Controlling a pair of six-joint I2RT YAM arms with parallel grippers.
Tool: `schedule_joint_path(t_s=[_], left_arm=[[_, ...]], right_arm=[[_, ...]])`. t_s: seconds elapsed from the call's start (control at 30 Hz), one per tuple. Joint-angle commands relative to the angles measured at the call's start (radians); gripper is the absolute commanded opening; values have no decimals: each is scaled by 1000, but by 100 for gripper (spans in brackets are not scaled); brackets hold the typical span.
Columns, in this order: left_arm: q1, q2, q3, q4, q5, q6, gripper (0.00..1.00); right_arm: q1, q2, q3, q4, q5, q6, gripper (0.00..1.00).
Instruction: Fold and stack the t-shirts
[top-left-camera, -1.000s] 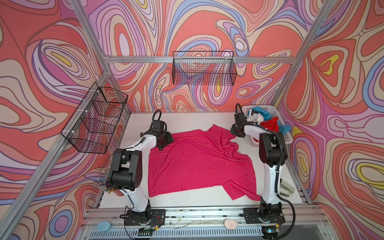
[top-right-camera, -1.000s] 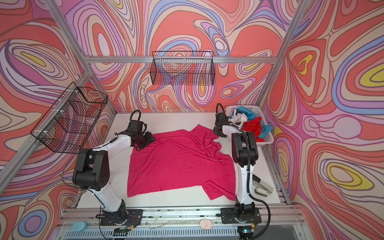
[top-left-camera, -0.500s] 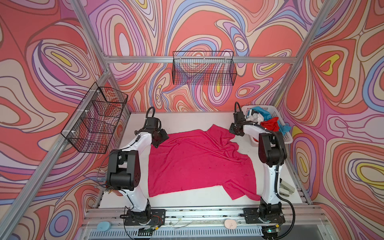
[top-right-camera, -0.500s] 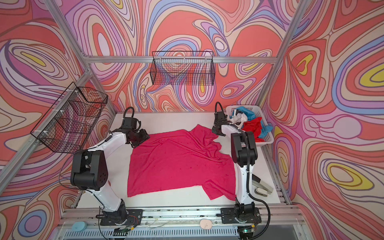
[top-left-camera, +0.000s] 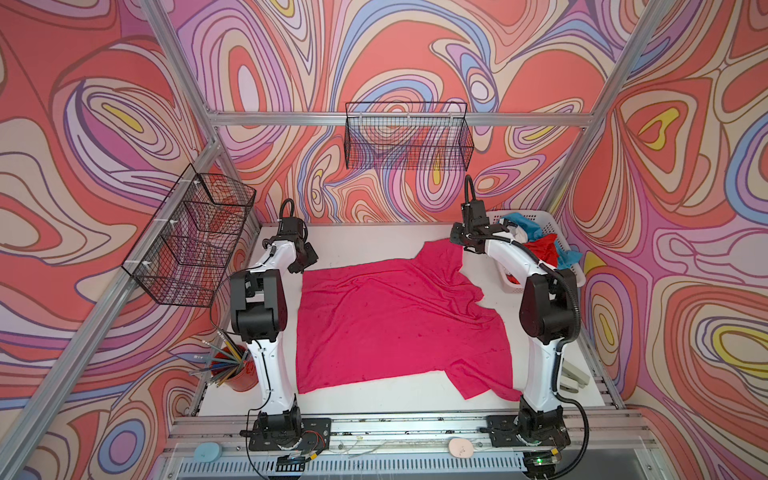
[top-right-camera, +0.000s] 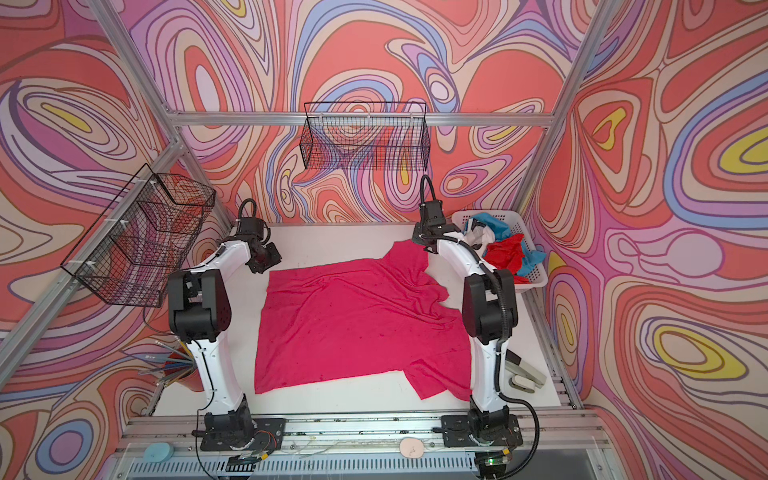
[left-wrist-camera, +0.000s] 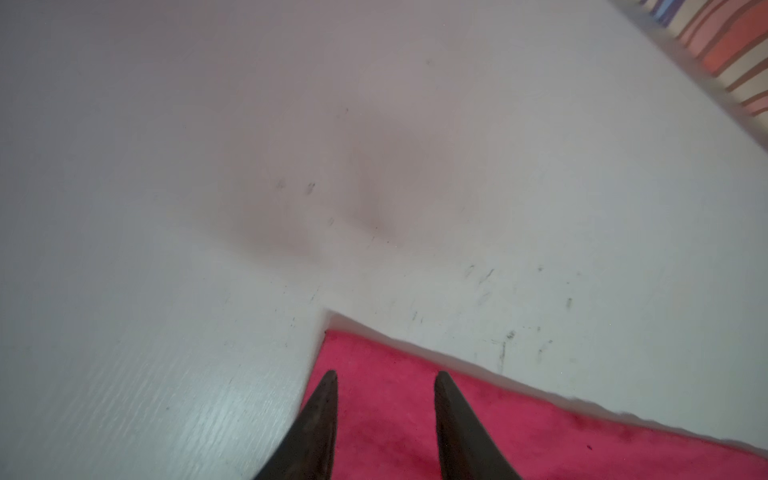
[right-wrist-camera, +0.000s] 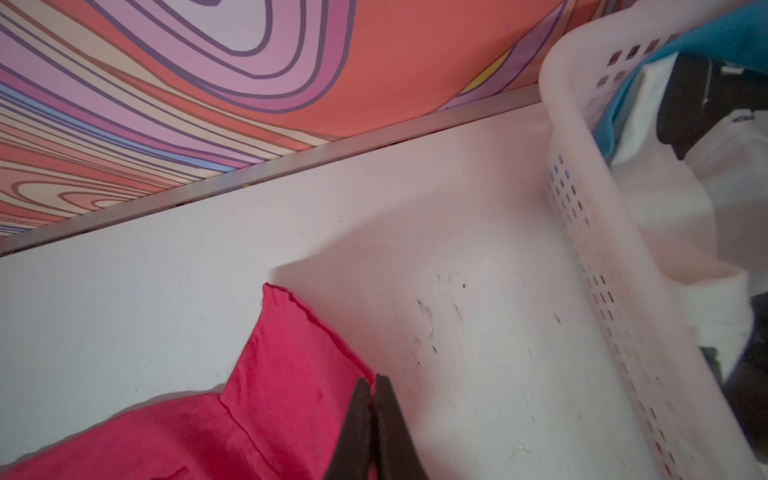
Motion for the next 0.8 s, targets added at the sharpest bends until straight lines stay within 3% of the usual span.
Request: schedule_joint_path(t_s=[0.0, 0.4, 0.77], left_arm=[[17, 47, 76, -83, -28, 16, 37], [21, 117, 115, -101, -30, -6, 28], [21, 125, 112, -133, -31, -5, 29]], right_arm=[[3, -20, 21, -41, -5, -24, 0], [8, -27, 3, -38, -21, -25, 0], [8, -31, -6, -31, -27, -25, 0]])
